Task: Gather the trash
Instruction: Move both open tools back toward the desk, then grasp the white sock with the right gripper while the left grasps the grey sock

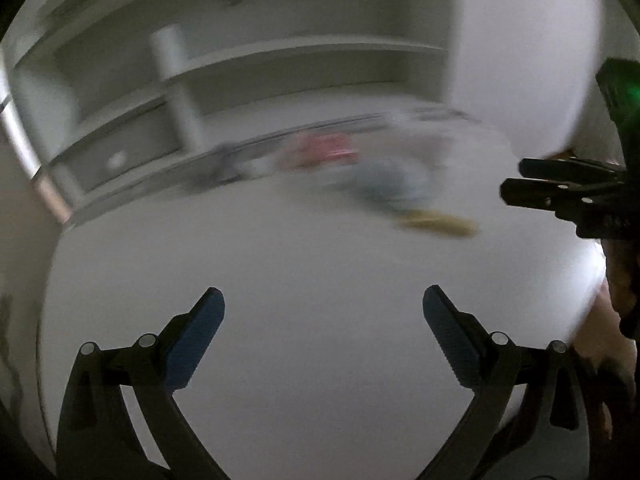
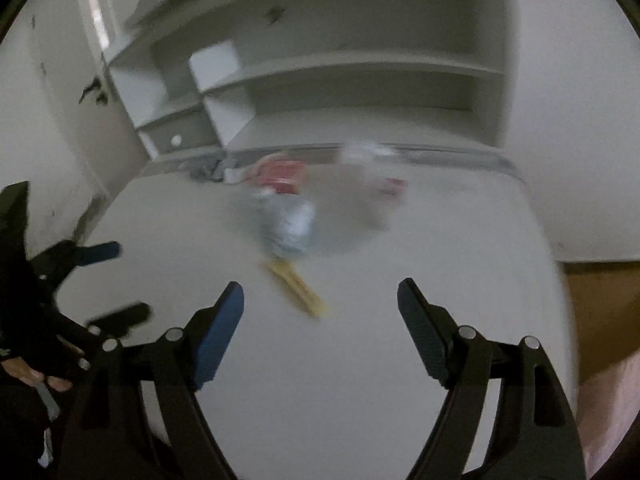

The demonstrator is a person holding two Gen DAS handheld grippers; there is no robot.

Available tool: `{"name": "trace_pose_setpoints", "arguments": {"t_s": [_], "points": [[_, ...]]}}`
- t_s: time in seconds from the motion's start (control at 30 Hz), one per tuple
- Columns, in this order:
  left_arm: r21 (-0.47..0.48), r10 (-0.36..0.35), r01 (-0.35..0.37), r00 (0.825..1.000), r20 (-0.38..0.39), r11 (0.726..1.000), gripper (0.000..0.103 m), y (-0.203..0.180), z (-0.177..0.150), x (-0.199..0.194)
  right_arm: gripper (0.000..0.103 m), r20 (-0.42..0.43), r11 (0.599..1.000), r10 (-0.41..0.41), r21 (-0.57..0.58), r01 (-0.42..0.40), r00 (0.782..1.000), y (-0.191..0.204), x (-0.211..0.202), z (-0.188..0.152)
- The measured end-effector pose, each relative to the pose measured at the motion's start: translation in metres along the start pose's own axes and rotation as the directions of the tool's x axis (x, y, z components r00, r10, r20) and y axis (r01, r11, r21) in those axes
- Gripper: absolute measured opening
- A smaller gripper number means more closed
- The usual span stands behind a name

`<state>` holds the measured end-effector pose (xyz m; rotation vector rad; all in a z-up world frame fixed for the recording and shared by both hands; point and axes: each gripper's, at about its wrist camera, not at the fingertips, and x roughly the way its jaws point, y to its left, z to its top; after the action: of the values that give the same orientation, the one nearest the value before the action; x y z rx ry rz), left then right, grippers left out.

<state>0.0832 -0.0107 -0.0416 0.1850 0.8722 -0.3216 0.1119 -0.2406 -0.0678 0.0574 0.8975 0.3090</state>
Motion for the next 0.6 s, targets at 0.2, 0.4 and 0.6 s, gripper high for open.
{"name": "trace_pose_setpoints", "arguments": {"t_s": [0.2, 0.4, 0.6], "points": [[-0.109, 0.012, -0.015, 1.000, -0.027, 0.994, 0.096, 0.072, 0.008, 0.021, 0.070, -0.104, 0.999, -0.036, -0.021, 0.034, 0.994, 0.018, 0.077, 0.032], [-0.121, -0.025, 0.020, 0.999, -0.037, 0.992, 0.096, 0.095, 0.040, 0.070, 0.053, -0.165, 0.997, -0.063, -0.044, 0.056, 0.984, 0.014, 0.104, 0.032], [-0.082, 0.017, -0.020, 0.999, -0.039, 0.996, 0.096, 0.103, 0.080, 0.122, 0.017, -0.107, 0.999, -0.036, -0.032, 0.032, 0.994, 0.018, 0.080, 0.040]]}}
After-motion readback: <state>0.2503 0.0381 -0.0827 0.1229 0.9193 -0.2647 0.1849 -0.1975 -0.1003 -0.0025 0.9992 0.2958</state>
